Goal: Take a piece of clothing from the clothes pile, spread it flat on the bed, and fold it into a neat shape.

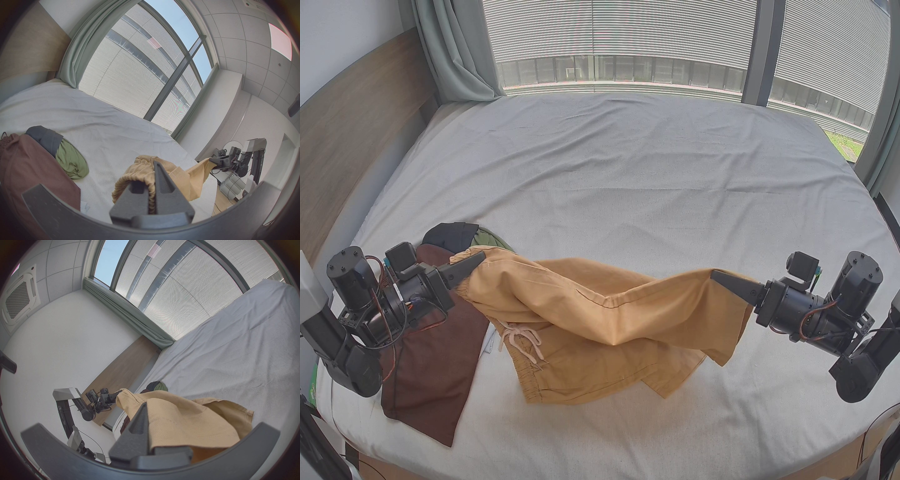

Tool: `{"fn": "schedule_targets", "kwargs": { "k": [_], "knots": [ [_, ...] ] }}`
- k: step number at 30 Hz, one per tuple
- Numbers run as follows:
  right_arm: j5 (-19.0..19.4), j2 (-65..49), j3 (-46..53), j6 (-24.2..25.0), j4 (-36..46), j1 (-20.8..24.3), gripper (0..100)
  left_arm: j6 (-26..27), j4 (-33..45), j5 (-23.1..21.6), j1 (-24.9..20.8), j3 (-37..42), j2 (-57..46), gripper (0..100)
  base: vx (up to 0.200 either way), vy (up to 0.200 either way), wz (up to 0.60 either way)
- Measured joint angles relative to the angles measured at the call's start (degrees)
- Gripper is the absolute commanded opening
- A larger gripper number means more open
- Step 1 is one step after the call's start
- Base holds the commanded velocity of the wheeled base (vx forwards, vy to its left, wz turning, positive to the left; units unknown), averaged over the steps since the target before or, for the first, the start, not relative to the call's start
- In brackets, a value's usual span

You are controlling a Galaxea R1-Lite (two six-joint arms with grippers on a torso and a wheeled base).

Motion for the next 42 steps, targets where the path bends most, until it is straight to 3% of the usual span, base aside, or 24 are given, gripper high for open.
{"fn": "schedule_targets", "kwargs": {
  "k": [9,42],
  "knots": [
    [-0.09,-0.98,-1.58,0.57,-0.02,-1.29,0,-0.06,-0.02,-0.34,2.36,-1.49,0.06,0,0.000,0.000,0.00],
    [0.46,-1.85,-3.95,1.87,-0.06,-7.31,0,-0.01,0.00,-0.41,3.72,-3.45,-2.34,0,0.000,0.000,0.00]
  ]
}}
